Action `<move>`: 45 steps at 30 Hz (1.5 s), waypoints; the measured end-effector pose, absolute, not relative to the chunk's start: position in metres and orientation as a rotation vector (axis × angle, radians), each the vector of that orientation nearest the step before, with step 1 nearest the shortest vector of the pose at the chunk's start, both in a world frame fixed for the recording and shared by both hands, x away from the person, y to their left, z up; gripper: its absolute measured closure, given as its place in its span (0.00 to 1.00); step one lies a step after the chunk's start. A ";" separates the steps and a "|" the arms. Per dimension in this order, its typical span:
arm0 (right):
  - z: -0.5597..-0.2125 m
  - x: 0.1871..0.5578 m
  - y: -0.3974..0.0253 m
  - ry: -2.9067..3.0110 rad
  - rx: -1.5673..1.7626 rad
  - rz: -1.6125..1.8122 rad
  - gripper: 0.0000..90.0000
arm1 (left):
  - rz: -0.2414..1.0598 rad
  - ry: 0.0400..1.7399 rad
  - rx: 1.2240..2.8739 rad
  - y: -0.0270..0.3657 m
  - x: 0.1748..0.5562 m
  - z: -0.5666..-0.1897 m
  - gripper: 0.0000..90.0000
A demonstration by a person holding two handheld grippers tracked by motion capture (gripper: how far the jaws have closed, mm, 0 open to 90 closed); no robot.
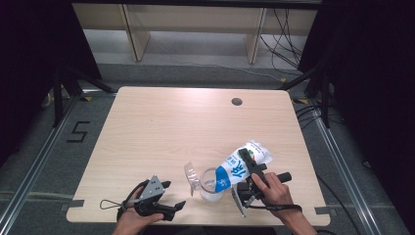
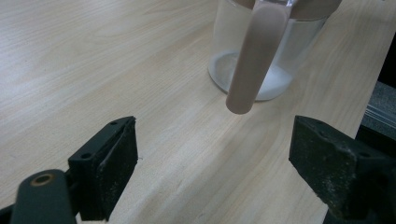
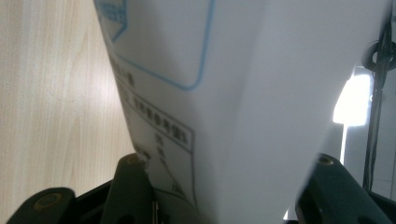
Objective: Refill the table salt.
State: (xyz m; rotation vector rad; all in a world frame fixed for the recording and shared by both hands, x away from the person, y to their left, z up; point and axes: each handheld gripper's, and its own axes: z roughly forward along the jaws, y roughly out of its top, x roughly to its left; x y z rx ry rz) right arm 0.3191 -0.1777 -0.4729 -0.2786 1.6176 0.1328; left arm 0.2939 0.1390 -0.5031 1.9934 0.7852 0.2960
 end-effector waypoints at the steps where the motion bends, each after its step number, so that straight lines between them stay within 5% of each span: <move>1: -0.473 0.321 -0.177 1.610 -0.306 0.158 0.62 | 0.295 0.794 1.991 0.139 0.294 -0.503 0.17; 45: -0.476 0.319 -0.178 1.617 -0.253 0.189 0.63 | 0.294 0.776 2.001 0.139 0.295 -0.504 0.17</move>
